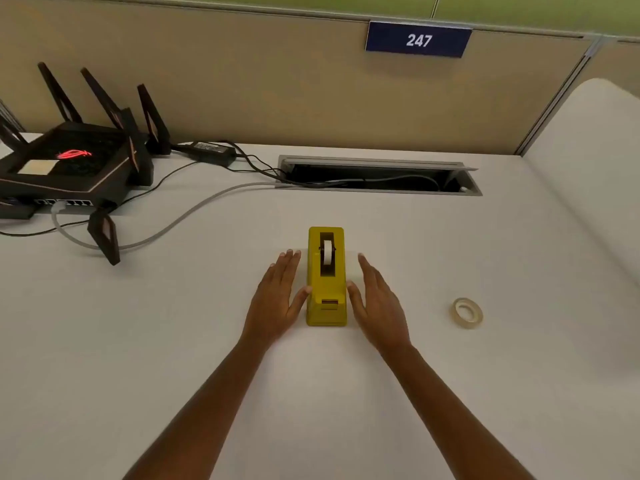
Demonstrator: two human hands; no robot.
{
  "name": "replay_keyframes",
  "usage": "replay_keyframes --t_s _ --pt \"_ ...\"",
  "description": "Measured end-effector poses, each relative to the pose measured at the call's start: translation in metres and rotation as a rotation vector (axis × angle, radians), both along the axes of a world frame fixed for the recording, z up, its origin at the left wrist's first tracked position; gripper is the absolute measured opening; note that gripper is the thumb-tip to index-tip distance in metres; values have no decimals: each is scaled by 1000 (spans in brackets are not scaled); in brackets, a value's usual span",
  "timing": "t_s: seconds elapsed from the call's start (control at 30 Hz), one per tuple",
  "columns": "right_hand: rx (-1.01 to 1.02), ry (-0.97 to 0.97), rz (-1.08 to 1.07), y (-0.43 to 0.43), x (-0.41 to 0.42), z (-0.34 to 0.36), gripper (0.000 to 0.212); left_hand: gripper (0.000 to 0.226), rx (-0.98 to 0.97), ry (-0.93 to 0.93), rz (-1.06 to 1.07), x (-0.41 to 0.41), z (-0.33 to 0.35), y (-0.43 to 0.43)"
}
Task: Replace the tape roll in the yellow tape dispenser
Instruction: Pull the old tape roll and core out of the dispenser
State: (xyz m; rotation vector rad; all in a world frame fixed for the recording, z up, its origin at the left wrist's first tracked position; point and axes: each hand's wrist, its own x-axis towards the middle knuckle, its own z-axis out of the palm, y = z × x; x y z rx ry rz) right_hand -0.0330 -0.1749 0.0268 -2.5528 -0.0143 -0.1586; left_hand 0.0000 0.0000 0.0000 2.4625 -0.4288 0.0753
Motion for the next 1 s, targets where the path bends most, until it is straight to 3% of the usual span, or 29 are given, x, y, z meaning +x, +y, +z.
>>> replay_keyframes --t_s 0.17,0.53,1.0 --pt "33 -95 60 8 29 19 48 95 2 -42 19 14 -5 -2" --pt "-155 -18 204 7 60 29 52 75 -84 -75 -56 29 -10 -5" --pt "-252 40 280 10 73 46 49 80 -95 -87 -37 27 -10 -6"
